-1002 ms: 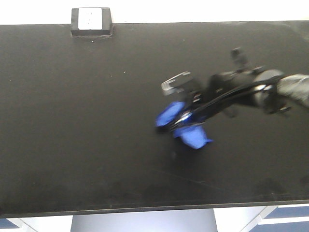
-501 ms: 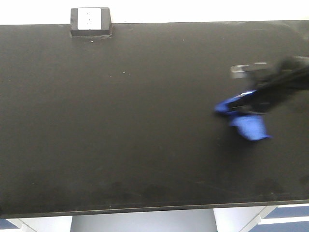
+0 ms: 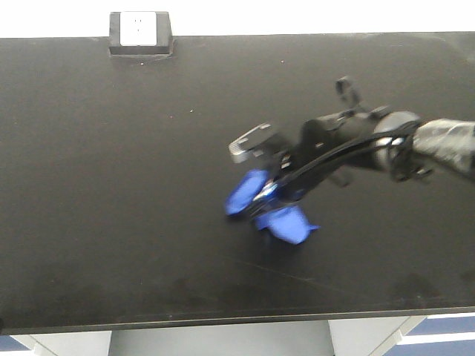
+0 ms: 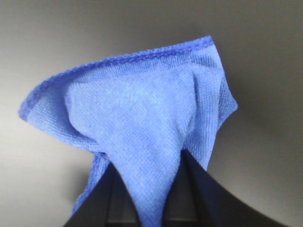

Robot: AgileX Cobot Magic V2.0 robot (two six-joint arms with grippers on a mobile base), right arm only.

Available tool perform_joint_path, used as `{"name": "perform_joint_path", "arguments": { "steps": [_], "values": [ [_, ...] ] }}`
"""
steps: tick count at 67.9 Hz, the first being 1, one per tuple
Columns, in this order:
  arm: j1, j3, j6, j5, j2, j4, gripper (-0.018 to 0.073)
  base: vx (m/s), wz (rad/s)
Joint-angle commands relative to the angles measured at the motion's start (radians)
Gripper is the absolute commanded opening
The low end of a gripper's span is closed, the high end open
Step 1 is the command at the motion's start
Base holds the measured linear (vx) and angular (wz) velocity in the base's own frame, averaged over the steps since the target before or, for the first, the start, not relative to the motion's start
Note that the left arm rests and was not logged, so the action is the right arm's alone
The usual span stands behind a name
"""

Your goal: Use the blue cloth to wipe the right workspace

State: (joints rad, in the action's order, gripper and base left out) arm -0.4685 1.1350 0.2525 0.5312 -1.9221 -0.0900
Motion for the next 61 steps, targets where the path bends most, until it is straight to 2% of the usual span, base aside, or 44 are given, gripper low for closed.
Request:
{"name": "perform_joint_path", "arguments": {
  "steps": [1,8,15,21,30,38,54,61],
  "values": [
    [0.139,0.013,-0.098,0.071,0.039,0.186,-0.0003,0.00,0.00],
    [0.275,0.013,-0.173,0.097,0.043,0.215,-0.0001,0.00,0.00],
    [0.387,0.013,-0.204,0.074,0.060,0.151,0.0000,0.00,0.00],
    [0.418,0.013,-0.133,0.059,0.082,0.090,0.0011,0.00,0.00],
    [0.416,0.013,-0.046,0.039,0.114,0.023,0.0068,0.00,0.00],
    [0.416,0.013,0.002,0.036,0.130,-0.028,0.0184,0.00,0.00],
    [0.416,0.013,0.006,0.034,0.176,-0.015,0.0512,0.00,0.00],
    [0.416,0.013,0.006,0.032,0.225,-0.015,0.0622,0.00,0.00]
  ]
}}
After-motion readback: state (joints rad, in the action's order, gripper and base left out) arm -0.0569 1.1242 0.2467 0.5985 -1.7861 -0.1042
